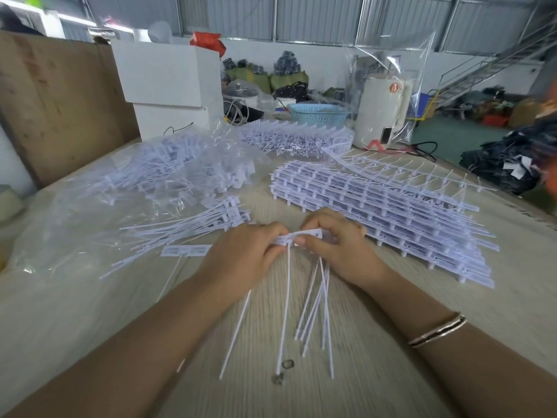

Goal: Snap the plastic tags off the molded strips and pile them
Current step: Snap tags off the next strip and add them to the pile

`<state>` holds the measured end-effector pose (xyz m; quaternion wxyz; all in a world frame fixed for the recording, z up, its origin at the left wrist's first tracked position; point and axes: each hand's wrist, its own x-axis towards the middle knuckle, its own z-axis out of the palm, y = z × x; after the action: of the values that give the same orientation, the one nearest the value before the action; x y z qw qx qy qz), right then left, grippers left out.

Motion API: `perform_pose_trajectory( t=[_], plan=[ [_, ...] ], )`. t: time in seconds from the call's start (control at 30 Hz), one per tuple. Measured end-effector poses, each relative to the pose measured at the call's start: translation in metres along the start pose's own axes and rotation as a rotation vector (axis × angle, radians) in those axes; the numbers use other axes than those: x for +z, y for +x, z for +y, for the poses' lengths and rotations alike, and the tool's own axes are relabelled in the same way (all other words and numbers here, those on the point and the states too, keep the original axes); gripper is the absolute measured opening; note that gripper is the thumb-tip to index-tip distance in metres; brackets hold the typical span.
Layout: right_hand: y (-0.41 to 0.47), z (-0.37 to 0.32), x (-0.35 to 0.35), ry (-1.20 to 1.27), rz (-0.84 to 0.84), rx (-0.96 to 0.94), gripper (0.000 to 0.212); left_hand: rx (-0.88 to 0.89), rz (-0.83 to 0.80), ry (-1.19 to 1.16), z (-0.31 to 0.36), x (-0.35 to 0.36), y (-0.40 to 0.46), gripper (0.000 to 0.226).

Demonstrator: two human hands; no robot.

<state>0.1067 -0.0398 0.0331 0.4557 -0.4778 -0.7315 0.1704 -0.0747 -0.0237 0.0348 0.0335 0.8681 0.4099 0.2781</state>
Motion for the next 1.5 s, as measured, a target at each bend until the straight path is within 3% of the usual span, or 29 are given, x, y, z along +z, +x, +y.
perform_pose_trajectory(
  t=[0.27,0.43,0.6,0.73,0.83,0.9,1.03,1.17,1.3,1.37,1.5],
  plan=[
    [0.000,0.001,0.001,-0.166,0.150,-0.111,0.006,-0.072,-0.011,-0.181,0.003,0.002,0.002,0.025],
    [0.000,0.000,-0.001,-0.089,0.128,0.021,0.011,-0.047,0.044,-0.186,0.005,-0.001,0.001,0.020],
    [0.000,-0.006,0.001,0.401,0.121,0.237,0.018,-0.068,0.070,-0.180,0.010,0.003,0.005,0.021],
    [-0.001,-0.007,0.004,0.552,0.130,0.306,0.019,-0.061,0.044,-0.229,0.016,0.006,0.004,0.020],
    [0.002,-0.003,-0.008,0.873,0.412,0.457,0.026,-0.125,0.030,-0.308,0.017,0.006,0.001,0.022],
    [0.001,0.009,-0.020,0.755,0.468,0.448,0.026,-0.160,0.057,-0.317,0.012,0.003,0.001,0.020],
    [0.004,0.019,-0.006,0.288,0.182,0.363,0.025,-0.091,0.091,-0.127,0.001,-0.002,0.000,0.012],
    [0.007,0.017,0.010,-0.329,-0.005,0.272,0.009,-0.076,0.123,-0.054,0.006,0.000,0.000,0.023],
    [0.000,0.005,0.001,-0.196,0.089,0.217,0.033,-0.051,0.154,0.022,0.014,0.004,0.000,0.034],
    [-0.003,-0.007,0.003,-0.160,0.016,0.169,0.038,-0.029,0.147,0.065,0.018,0.006,0.000,0.035],
    [-0.002,-0.004,0.012,-0.125,-0.129,0.068,0.023,-0.031,0.126,0.084,0.017,0.006,0.001,0.032]
  ],
)
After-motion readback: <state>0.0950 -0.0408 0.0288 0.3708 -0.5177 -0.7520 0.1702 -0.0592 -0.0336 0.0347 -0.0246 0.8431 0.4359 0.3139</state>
